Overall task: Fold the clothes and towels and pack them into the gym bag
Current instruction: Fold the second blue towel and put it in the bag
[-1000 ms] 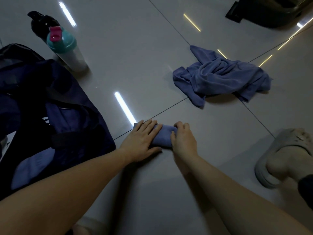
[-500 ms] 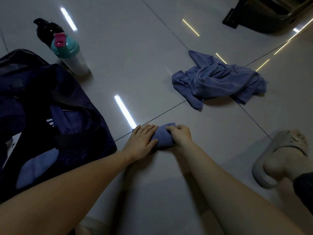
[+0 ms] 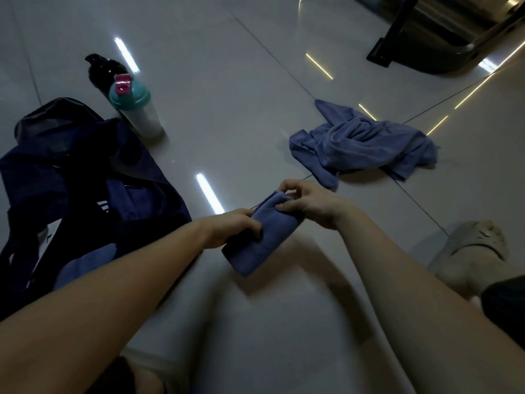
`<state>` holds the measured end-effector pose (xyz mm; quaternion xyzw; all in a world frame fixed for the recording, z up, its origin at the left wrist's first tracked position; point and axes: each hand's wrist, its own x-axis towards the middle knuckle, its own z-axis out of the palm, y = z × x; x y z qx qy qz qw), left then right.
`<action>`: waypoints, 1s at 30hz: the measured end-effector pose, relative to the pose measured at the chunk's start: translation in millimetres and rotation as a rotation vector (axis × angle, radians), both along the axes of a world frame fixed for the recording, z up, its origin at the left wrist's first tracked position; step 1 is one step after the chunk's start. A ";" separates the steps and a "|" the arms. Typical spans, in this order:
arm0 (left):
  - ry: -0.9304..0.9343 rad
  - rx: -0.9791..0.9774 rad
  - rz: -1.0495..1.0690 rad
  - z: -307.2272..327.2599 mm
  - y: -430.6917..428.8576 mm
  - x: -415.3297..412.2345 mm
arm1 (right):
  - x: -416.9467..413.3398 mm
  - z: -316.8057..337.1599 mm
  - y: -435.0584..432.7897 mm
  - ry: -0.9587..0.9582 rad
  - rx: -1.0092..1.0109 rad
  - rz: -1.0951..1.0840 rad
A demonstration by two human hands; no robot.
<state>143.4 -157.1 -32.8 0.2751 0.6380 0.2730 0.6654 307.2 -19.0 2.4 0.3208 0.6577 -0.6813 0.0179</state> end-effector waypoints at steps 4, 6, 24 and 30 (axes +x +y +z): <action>-0.240 0.011 -0.090 39.5 -4.6 -4.4 | -1.1 51.6 15.6 0.043 -0.049 0.091; -0.281 0.023 -0.072 55.0 -5.3 -8.3 | -0.8 71.3 20.4 0.074 -0.029 0.055; -0.071 0.569 0.330 165.3 -44.7 -0.4 | -48.3 176.9 -71.8 0.275 -0.048 -0.512; -0.022 0.651 0.304 188.8 -74.7 2.0 | -61.4 221.1 -83.7 0.307 0.076 -0.340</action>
